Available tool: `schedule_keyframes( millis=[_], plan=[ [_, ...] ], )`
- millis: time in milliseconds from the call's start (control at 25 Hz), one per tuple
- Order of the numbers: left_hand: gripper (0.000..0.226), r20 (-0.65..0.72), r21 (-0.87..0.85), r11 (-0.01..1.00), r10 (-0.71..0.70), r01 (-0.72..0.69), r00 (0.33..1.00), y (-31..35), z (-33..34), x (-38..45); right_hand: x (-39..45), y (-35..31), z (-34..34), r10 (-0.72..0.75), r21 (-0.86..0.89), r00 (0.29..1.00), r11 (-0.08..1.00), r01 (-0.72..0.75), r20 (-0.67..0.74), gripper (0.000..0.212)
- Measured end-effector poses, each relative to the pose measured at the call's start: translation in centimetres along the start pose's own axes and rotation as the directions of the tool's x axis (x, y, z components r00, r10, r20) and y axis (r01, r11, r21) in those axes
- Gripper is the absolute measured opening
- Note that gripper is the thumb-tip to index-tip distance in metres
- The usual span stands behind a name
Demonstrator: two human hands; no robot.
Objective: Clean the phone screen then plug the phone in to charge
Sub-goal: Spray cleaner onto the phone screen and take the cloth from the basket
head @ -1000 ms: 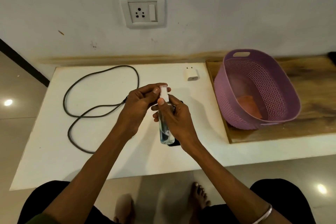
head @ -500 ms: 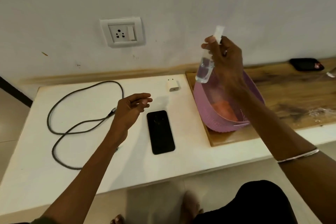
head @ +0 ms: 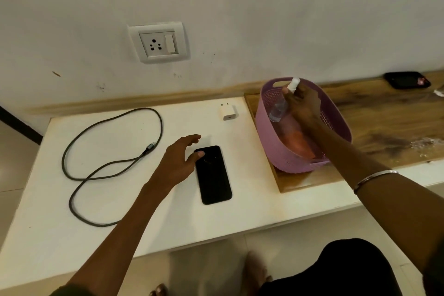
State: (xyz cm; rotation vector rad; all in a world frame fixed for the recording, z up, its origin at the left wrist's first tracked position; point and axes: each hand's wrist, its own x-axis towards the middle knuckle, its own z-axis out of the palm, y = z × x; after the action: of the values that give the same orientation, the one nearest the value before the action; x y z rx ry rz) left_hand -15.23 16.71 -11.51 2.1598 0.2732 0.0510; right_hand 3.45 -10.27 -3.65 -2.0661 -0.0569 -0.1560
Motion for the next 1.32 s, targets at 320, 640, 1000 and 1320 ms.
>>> schedule_keyframes(
  millis=[320,640,1000,1320],
  plan=[
    [0.061,0.122,0.037,0.992,-0.124,0.120,0.985,-0.9,1.1,-0.2,-0.3,0.5,0.1,-0.022,0.007,0.994,1.000,0.021,0.106,0.032],
    [0.105,0.290,0.175,0.980,-0.144,0.095,0.946,0.4,-0.1,-1.0,-1.4,2.0,-3.2,0.140,-0.417,0.913,0.908,0.036,0.382,0.035],
    [0.152,0.375,0.428,0.900,-0.100,-0.077,0.921,-1.3,0.2,-1.9,-3.4,0.1,-3.4,0.147,-0.739,0.947,0.662,0.121,0.286,0.022],
    [0.160,0.368,0.473,0.877,-0.112,-0.082,0.923,-1.5,0.8,-1.9,-6.1,-11.4,-0.8,-0.216,-0.741,0.956,0.606,0.289,0.197,0.019]
  ],
)
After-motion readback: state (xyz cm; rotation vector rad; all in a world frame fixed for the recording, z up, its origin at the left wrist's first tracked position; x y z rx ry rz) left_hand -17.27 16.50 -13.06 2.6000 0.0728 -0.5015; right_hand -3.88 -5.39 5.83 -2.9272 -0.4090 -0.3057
